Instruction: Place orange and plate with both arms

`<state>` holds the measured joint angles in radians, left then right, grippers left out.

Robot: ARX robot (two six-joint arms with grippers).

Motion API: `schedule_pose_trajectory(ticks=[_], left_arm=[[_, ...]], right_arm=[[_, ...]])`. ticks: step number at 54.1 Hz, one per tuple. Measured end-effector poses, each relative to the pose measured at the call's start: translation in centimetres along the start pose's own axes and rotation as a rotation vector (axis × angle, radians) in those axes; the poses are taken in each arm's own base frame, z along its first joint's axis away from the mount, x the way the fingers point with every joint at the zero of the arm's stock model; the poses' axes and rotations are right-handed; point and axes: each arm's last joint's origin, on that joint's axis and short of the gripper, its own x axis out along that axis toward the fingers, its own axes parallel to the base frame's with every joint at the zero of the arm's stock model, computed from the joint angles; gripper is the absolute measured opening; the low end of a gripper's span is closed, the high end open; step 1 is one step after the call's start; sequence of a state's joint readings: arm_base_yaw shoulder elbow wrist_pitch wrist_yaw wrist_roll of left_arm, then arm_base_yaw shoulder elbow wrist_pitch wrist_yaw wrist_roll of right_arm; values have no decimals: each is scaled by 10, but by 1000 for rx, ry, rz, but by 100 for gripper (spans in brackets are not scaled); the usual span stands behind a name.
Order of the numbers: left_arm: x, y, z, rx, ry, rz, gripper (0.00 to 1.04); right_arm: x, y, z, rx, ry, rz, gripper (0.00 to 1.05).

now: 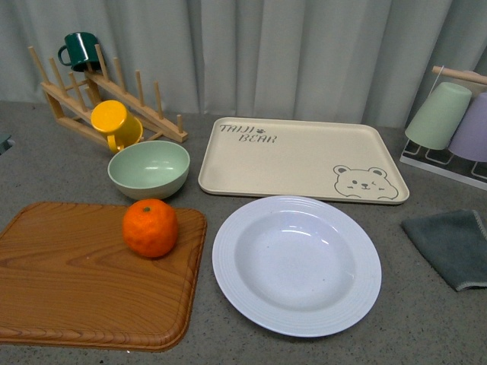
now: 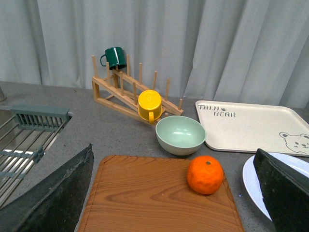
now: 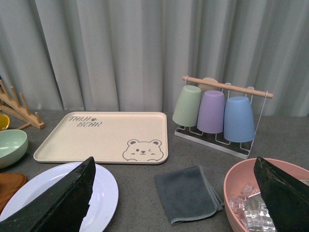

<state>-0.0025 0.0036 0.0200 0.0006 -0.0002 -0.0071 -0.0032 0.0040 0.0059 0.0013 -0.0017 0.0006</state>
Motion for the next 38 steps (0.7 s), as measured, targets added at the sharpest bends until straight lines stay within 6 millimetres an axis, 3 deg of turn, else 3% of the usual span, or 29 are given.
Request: schedule_pose_trajectory(ticks=[38], left_arm=[[0,0,0,0,0,0,98]], right_arm=[[0,0,0,0,0,0,96]])
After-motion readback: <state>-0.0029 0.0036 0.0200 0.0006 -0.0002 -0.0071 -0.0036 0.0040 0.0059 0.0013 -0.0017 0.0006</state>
